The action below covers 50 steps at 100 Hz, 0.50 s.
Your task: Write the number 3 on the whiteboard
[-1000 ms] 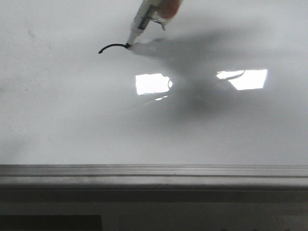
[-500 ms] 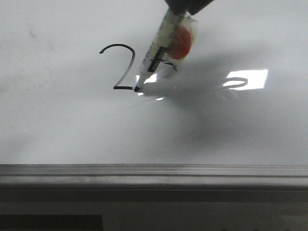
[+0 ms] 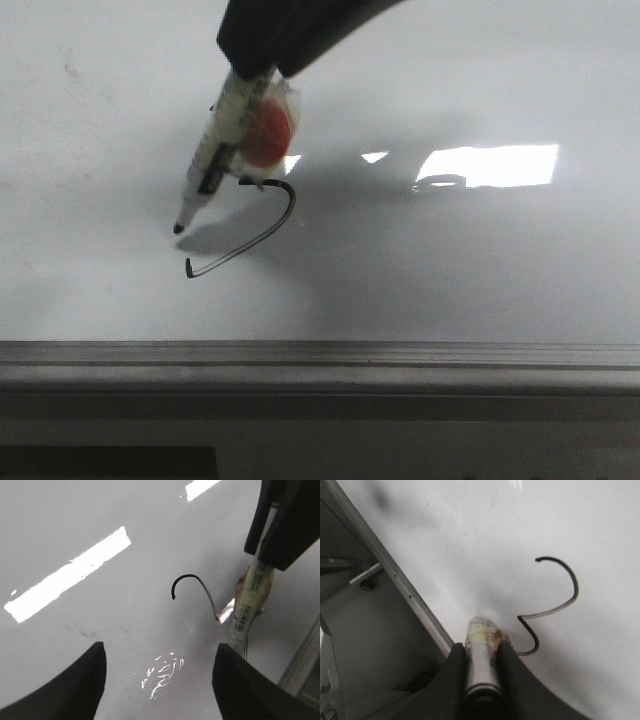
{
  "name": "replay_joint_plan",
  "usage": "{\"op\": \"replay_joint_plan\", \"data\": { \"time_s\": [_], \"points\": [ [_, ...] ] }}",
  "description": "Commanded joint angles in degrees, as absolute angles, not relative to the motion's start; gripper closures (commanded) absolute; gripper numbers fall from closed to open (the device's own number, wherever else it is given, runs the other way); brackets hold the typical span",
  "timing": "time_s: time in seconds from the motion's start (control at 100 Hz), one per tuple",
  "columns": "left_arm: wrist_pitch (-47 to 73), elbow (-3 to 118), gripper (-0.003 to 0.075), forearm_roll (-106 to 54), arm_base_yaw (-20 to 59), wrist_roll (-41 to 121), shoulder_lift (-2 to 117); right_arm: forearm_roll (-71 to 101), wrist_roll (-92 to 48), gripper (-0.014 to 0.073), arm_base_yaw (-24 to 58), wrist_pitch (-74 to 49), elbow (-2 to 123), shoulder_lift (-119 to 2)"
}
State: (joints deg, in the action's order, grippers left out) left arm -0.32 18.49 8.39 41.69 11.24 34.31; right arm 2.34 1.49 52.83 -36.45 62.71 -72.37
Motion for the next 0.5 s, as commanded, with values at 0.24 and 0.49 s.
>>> {"op": "replay_joint_plan", "data": {
  "time_s": [0.24, 0.49],
  "points": [
    [-9.39, 20.07, 0.0293, 7.63, 51.25, 10.91, 40.16, 1.51, 1.43, 0.0658, 56.59, -31.81, 65.50, -69.82],
    [-15.21, 20.07, 0.0346, 7.63, 52.93, 10.91, 47.26, 2.23, 1.43, 0.0658, 58.92, -32.16, 65.63, -69.82]
  ]
}}
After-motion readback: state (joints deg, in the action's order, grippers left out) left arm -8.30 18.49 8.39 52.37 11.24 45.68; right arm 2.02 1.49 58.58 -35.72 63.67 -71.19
